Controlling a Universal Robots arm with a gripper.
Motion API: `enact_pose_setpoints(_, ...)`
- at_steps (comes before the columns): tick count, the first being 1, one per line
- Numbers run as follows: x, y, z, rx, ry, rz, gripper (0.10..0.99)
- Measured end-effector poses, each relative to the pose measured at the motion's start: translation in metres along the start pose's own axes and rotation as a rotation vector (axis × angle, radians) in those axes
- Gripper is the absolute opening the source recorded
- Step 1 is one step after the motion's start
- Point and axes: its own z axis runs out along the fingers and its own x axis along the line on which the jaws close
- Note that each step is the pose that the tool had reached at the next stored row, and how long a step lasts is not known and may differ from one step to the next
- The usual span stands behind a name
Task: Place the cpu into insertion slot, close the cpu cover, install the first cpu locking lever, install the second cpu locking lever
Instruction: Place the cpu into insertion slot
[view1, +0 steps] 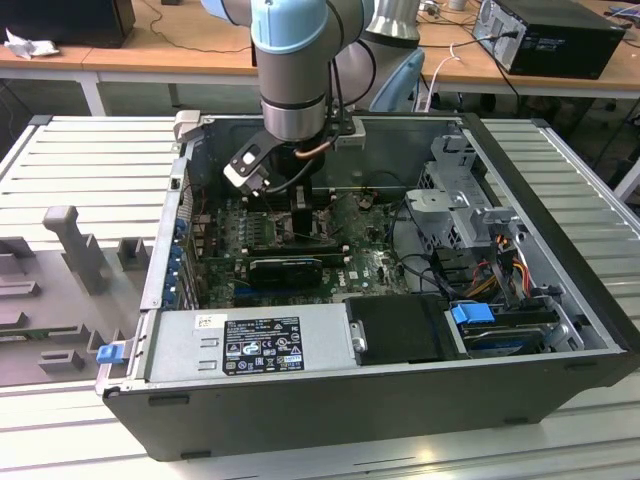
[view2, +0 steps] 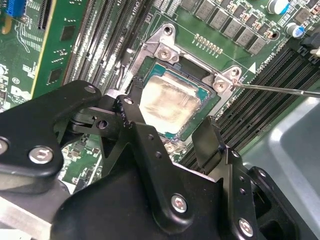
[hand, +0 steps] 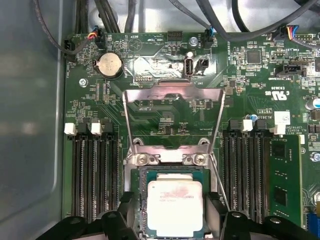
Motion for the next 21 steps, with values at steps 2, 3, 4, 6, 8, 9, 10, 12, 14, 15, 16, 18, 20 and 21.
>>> enact_pose_setpoints(2, 0.0010, 0.0000, 0.0002, 0.000, 0.0013, 0.000, 0.667)
enact_pose_setpoints(3, 0.0015, 0.0001, 0.0003, 0.000, 0.0023, 0.000, 0.667)
enact_pose_setpoints(4, 0.0019, 0.0000, 0.0004, 0.000, 0.0032, 0.000, 0.667)
enact_pose_setpoints(6, 0.0023, 0.0000, 0.0005, 0.000, 0.0050, 0.000, 0.667)
enact_pose_setpoints(8, 0.0024, 0.0000, 0.0004, 0.000, 0.0052, 0.000, 0.667)
enact_pose_setpoints(9, 0.0023, 0.0001, -0.0002, 0.000, 0.0048, 0.000, 0.667)
enact_pose_setpoints(10, 0.0024, 0.0002, -0.0013, 0.000, 0.0048, 0.000, 0.667)
enact_pose_setpoints(12, 0.0024, 0.0007, -0.0074, 0.000, 0.0047, 0.000, 0.667)
enact_pose_setpoints(14, 0.0025, 0.0009, -0.0106, 0.000, 0.0036, 0.000, 0.655)
enact_pose_setpoints(15, 0.0025, 0.0010, -0.0118, 0.000, 0.0027, 0.000, 0.655)
enact_pose_setpoints(16, 0.0025, 0.0011, -0.0125, 0.000, 0.0016, 0.000, 0.588)
enact_pose_setpoints(18, 0.0018, 0.0011, -0.0127, 0.000, -0.0008, 0.000, 0.463)
enact_pose_setpoints(20, 0.0004, 0.0011, -0.0128, 0.000, -0.0032, 0.000, 0.404)
enact_pose_setpoints(21, -0.0002, 0.0012, -0.0128, 0.000, -0.0052, 0.000, 0.404)
